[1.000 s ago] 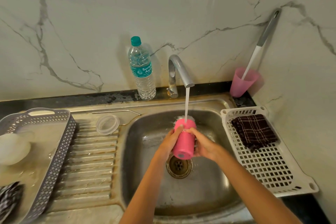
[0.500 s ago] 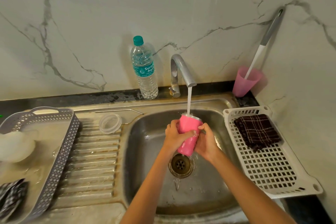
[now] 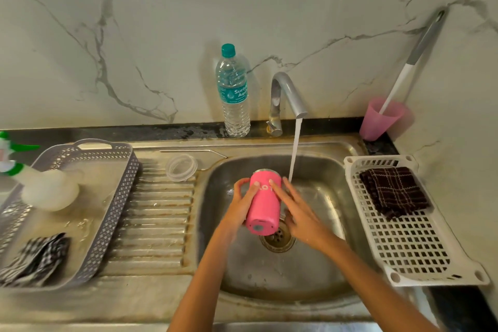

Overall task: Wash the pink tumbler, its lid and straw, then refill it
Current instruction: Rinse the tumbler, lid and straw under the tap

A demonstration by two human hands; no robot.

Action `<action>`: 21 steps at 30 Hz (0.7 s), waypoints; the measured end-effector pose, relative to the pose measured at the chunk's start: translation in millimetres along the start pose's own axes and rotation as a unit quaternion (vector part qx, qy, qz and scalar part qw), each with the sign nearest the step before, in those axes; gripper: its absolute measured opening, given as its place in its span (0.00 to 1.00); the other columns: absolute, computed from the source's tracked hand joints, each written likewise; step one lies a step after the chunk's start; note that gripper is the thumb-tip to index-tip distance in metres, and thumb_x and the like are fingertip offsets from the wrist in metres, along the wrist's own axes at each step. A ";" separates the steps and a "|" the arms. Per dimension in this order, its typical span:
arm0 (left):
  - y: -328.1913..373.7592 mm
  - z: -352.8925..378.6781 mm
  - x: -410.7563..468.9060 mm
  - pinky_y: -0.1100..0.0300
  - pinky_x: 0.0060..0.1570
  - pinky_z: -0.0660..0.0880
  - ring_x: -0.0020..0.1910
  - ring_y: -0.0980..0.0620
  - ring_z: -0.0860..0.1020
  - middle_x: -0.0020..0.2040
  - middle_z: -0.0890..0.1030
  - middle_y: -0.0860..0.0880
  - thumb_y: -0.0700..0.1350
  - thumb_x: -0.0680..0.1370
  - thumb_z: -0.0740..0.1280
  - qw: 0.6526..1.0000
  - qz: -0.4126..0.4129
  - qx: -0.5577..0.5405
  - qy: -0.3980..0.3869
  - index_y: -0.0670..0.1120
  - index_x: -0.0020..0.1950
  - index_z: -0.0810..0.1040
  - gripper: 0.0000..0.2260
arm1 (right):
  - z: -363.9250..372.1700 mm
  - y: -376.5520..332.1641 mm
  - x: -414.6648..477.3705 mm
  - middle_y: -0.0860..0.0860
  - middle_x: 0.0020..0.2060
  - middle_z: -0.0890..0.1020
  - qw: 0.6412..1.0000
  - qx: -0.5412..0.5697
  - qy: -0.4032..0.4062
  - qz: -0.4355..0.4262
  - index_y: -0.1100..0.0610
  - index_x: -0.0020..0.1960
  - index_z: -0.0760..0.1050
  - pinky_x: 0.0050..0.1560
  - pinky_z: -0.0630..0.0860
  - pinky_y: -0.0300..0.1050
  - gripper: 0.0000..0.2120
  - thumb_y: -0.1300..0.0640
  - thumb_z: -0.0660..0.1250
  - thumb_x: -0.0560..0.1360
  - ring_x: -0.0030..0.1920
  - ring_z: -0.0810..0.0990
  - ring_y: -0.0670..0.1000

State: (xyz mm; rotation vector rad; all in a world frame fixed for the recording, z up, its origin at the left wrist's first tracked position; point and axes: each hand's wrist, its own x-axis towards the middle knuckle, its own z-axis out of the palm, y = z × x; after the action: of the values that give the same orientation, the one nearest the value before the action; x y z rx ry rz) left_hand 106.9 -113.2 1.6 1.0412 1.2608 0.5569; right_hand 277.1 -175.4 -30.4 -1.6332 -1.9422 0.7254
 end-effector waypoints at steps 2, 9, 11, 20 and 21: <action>0.2 -10.2 -9.1 0.58 0.40 0.79 0.50 0.46 0.81 0.58 0.78 0.44 0.61 0.80 0.59 0.999 -0.005 0.037 -0.017 0.56 0.66 0.66 0.17 | 4.3 -7.6 2.2 0.46 0.78 0.41 0.996 -0.077 -0.005 -0.053 0.36 0.77 0.43 0.64 0.72 0.46 0.53 0.64 0.75 0.69 0.75 0.57 0.51; -3.0 -55.4 -35.7 0.61 0.36 0.81 0.41 0.52 0.84 0.48 0.84 0.47 0.55 0.84 0.55 0.997 -0.040 0.053 -0.037 0.54 0.64 0.75 0.14 | 12.3 -34.8 15.3 0.45 0.70 0.67 0.997 0.069 0.009 -0.042 0.47 0.73 0.64 0.69 0.69 0.52 0.45 0.51 0.81 0.61 0.70 0.66 0.46; -15.3 -73.7 -42.6 0.62 0.38 0.80 0.45 0.54 0.84 0.51 0.84 0.47 0.49 0.83 0.60 0.996 -0.011 0.060 -0.060 0.53 0.70 0.71 0.14 | 14.9 -42.9 17.9 0.43 0.66 0.72 0.987 0.159 0.017 0.014 0.43 0.70 0.66 0.67 0.72 0.49 0.42 0.50 0.82 0.61 0.67 0.71 0.44; -26.8 -113.1 -60.7 0.64 0.63 0.73 0.63 0.62 0.76 0.66 0.77 0.53 0.36 0.77 0.67 0.984 0.172 -0.005 0.049 0.54 0.69 0.70 0.24 | 41.5 -100.0 58.0 0.45 0.66 0.72 0.958 0.281 -0.036 0.048 0.49 0.73 0.60 0.67 0.72 0.47 0.46 0.51 0.81 0.62 0.66 0.72 0.44; -27.3 -120.9 -61.7 0.62 0.64 0.73 0.63 0.63 0.76 0.66 0.77 0.53 0.37 0.77 0.67 0.981 0.180 -0.013 0.065 0.54 0.70 0.70 0.23 | 43.4 -108.4 65.2 0.48 0.66 0.71 0.960 0.272 -0.049 0.032 0.51 0.73 0.57 0.67 0.72 0.47 0.45 0.55 0.81 0.64 0.66 0.72 0.45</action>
State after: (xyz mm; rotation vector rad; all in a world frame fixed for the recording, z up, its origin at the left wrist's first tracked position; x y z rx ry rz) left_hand -28.9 -137.7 12.8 1.2358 1.1797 0.9283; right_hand 159.3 -129.7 13.5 -1.3354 -1.5610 1.2570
